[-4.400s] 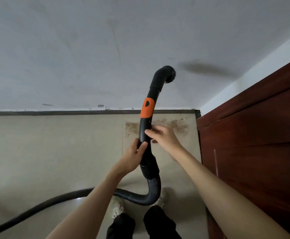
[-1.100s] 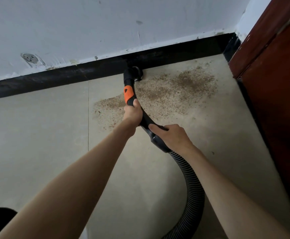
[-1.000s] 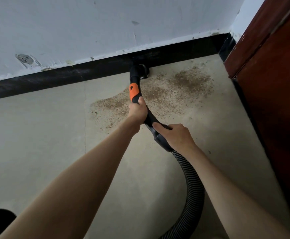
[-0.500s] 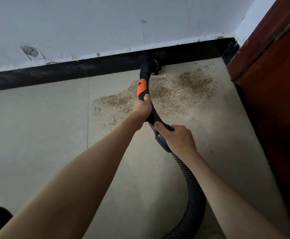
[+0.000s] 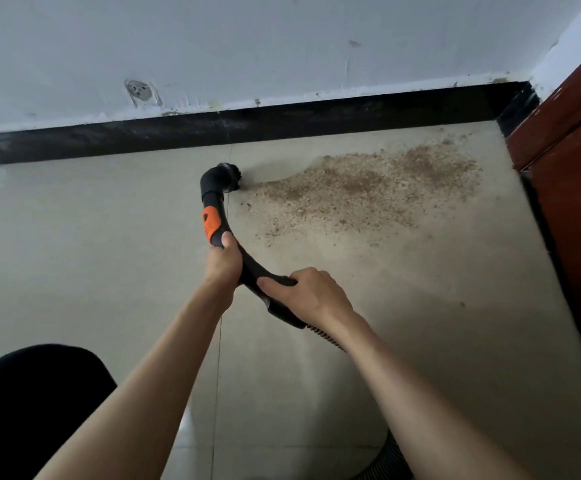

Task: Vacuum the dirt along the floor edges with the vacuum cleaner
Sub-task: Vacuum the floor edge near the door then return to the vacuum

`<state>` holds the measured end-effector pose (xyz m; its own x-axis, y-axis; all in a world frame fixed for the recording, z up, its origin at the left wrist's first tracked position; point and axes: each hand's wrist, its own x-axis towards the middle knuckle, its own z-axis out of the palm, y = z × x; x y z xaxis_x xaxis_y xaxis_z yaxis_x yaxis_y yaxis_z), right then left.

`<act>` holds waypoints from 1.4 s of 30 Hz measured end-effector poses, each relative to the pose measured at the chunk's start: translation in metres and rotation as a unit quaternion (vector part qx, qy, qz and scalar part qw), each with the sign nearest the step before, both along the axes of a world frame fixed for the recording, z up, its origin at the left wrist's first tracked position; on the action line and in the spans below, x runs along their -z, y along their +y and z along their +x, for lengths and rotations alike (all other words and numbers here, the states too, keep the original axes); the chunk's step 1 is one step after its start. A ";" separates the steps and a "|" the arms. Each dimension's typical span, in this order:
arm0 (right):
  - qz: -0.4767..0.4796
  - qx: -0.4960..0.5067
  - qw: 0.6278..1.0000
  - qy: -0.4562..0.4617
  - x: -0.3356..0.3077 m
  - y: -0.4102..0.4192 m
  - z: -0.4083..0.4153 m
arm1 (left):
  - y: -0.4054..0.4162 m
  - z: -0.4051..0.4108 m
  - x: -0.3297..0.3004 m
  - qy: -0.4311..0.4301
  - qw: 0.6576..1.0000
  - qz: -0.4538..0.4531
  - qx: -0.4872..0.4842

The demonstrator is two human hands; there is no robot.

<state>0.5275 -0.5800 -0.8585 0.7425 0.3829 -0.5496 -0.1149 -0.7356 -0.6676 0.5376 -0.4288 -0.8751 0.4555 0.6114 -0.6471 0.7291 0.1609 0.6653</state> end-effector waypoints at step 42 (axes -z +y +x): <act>0.028 0.285 0.958 -0.008 0.028 -0.140 0.028 | -0.168 0.098 0.004 0.011 0.955 0.030 0.294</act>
<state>0.5554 -0.7202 -0.8863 0.8476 -0.0595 -0.5272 -0.4774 -0.5193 -0.7088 0.6359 -0.5973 -0.8791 0.7183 0.2905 -0.6322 0.6956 -0.3181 0.6442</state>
